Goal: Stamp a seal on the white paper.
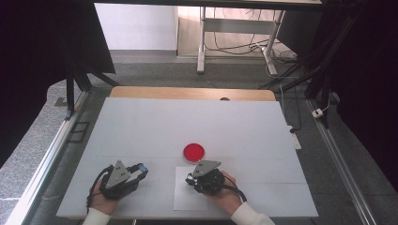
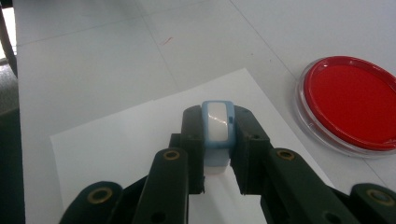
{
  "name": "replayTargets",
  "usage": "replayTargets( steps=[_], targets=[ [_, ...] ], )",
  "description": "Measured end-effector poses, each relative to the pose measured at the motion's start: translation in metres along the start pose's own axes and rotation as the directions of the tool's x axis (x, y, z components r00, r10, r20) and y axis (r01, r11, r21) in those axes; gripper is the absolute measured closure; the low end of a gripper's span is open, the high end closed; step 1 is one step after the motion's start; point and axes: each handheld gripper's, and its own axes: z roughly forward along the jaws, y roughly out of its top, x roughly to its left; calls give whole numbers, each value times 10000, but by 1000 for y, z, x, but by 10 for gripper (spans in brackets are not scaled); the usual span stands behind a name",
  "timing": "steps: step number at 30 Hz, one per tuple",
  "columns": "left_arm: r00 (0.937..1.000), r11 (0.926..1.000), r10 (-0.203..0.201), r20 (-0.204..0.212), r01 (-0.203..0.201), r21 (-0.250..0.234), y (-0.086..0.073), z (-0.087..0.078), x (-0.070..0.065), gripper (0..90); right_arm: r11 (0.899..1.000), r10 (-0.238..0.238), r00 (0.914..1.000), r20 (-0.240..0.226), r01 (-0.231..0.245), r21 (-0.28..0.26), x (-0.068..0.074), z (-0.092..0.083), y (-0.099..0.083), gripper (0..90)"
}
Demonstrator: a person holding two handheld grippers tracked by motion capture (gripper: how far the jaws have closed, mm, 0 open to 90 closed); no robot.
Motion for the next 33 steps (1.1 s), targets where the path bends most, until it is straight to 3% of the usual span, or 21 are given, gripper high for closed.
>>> replayTargets(
  steps=[14,33],
  targets=[
    [10000,10000,-23,-11,23,-25,0,0,1,654,9993,248,9996,-110,-250,-269,-1,0,-4,757],
    [10000,10000,-28,-38,27,-55,0,-1,0,654,9987,244,9995,-192,-252,-432,-3,-1,-5,754]
  ],
)
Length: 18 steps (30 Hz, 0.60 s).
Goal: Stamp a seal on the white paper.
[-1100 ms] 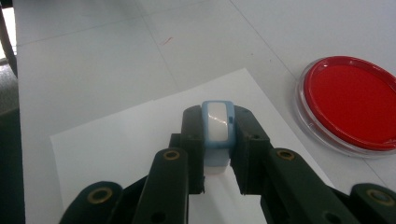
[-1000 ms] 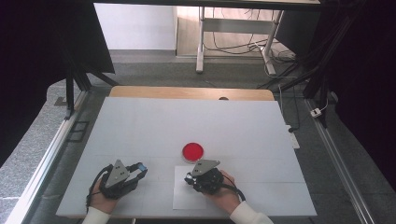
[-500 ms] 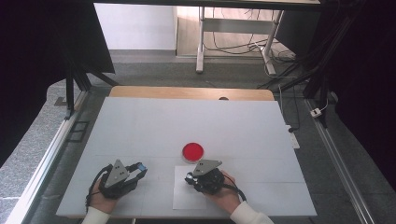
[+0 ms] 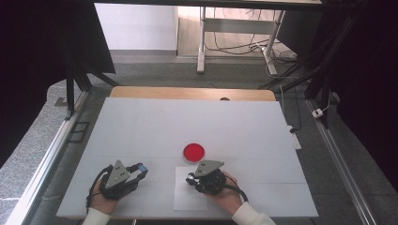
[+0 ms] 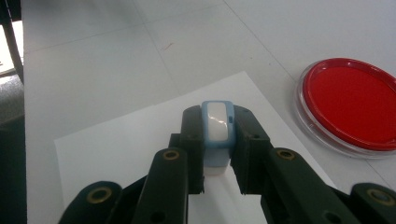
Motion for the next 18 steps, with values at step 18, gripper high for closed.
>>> replayTargets(
  steps=[18],
  targets=[
    [10000,10000,9,6,-9,11,0,1,-1,654,9997,87,9999,-52,-88,-232,-2,-4,0,752]
  ],
)
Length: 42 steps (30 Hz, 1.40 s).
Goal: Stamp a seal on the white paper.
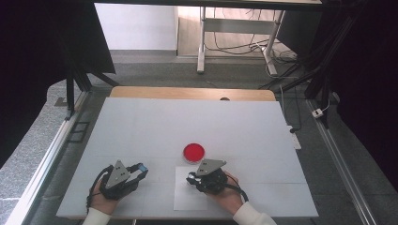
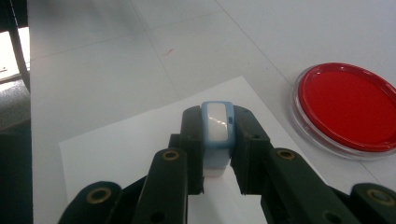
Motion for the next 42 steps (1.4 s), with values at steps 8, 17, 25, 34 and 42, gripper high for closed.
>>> replayTargets(
  steps=[8,17,25,34,42],
  targets=[
    [10000,10000,30,27,-30,44,0,0,1,654,9986,407,9991,-111,-410,-329,-4,-6,0,752],
    [10000,10000,42,29,-42,40,0,0,0,654,9938,756,9968,-250,-773,-802,-8,-13,1,752],
    [10000,10000,22,42,-22,49,0,1,0,653,9844,1046,9944,-121,-1053,-1406,-14,-24,3,752],
    [10000,10000,19,66,-20,64,0,1,0,653,9628,1659,9861,-26,-1625,-2159,-23,-38,3,752],
    [9999,9999,52,102,-53,104,0,2,0,653,9349,2218,9750,106,-2095,-2863,-32,-51,4,752]
  ],
)
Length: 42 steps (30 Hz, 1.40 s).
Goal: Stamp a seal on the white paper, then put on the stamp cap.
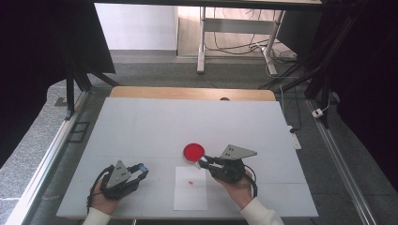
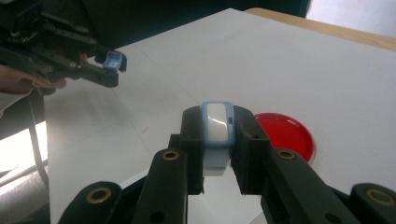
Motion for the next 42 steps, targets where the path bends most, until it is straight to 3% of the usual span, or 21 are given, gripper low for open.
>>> replayTargets(
  steps=[11,42],
  targets=[
    [10000,10000,-28,36,28,16,0,0,0,653,9969,357,9991,220,-341,-705,-9,-12,7,751],
    [9997,10000,42,252,-41,-25,3,4,-5,651,9958,482,9988,55,-476,-778,-8,-13,7,751]
  ],
)
